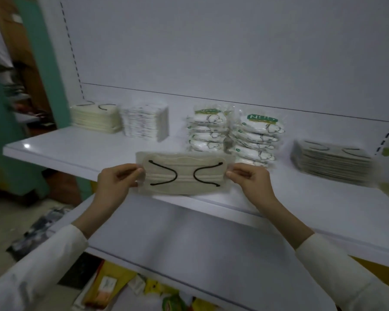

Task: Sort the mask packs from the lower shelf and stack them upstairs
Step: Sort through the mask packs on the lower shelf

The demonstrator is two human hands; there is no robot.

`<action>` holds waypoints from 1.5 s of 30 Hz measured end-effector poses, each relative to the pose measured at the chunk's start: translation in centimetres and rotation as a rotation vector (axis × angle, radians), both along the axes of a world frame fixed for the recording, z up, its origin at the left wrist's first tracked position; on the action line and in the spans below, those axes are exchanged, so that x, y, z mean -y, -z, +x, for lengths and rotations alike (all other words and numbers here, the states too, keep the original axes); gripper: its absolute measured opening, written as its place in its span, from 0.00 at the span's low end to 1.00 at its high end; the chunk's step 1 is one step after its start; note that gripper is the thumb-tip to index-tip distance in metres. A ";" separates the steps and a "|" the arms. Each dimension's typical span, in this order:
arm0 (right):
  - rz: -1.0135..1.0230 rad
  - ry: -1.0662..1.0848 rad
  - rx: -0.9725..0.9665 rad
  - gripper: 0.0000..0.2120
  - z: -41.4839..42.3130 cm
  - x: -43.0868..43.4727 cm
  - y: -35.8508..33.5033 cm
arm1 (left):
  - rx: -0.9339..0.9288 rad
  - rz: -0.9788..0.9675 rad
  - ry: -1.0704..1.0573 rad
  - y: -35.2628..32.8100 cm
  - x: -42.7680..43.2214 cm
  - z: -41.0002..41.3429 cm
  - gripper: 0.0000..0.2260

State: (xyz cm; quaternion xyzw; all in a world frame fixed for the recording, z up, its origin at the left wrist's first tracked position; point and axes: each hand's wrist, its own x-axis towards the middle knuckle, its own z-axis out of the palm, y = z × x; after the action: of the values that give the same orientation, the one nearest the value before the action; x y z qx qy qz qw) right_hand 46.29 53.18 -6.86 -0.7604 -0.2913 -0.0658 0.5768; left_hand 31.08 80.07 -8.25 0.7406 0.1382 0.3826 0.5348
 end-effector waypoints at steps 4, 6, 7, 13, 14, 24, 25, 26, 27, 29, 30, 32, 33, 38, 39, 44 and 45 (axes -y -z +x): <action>0.012 -0.010 -0.038 0.07 0.2 -0.6 0.0 | -0.005 0.002 0.022 -0.4 -0.3 -0.6 0.07; 0.015 0.034 -0.038 0.07 0.5 0.4 -0.1 | -0.022 -0.008 0.066 -0.7 0.2 0.2 0.05; 0.013 0.068 -0.033 0.08 0.7 1.3 -0.1 | -0.030 -0.005 0.095 -0.8 0.7 0.7 0.04; -0.003 0.266 -0.026 0.04 0.1 9.3 -0.8 | -0.050 0.034 0.329 -1.2 6.2 6.0 0.05; 0.001 0.304 -0.029 0.06 -0.2 10.8 -0.9 | -0.051 0.032 0.370 -1.2 7.3 7.0 0.06; 0.036 0.683 -0.045 0.05 -4.3 24.0 -1.3 | -0.019 0.053 0.748 -1.9 19.9 13.5 0.08; 0.034 0.699 -0.038 0.06 -4.6 24.9 -1.3 | -0.019 0.049 0.765 -1.9 20.9 13.8 0.07; 0.023 0.709 -0.032 0.06 -4.8 25.6 -1.5 | -0.022 0.037 0.777 -1.9 21.7 14.0 0.07; 0.003 0.717 -0.025 0.05 -4.9 26.2 -1.6 | -0.028 0.024 0.785 -2.0 22.5 14.2 0.07; -0.023 0.738 -0.015 0.06 -4.6 27.5 -1.9 | -0.035 0.009 0.790 -2.3 24.0 14.7 0.06; -0.026 0.746 -0.015 0.08 -4.3 28.1 -2.0 | -0.036 0.003 0.788 -2.5 24.6 15.0 0.06; -0.034 0.757 -0.027 0.10 -3.4 29.2 -2.1 | -0.032 -0.012 0.773 -2.9 25.8 15.6 0.05; -0.037 0.756 -0.032 0.10 -2.7 29.8 -2.1 | -0.031 -0.016 0.763 -3.1 26.3 16.0 0.05; -0.031 0.701 -0.026 0.02 2.1 32.6 -2.6 | -0.041 -0.073 0.682 -3.7 29.3 19.2 0.04; -0.029 0.672 -0.033 0.02 3.2 33.2 -2.8 | -0.041 -0.081 0.655 -3.9 29.9 20.0 0.04; 0.018 0.562 -0.044 0.05 9.6 35.4 -4.2 | -0.005 -0.099 0.518 -5.1 32.8 23.8 0.07; 0.015 0.552 -0.045 0.05 10.9 35.6 -4.6 | 0.009 -0.103 0.491 -5.6 33.1 24.6 0.07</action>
State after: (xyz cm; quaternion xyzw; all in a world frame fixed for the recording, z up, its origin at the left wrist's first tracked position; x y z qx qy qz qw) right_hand 57.23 17.57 -2.27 -0.8079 -0.0598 -0.2055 0.5491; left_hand 55.63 46.98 -2.65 0.7221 -0.0289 0.2372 0.6492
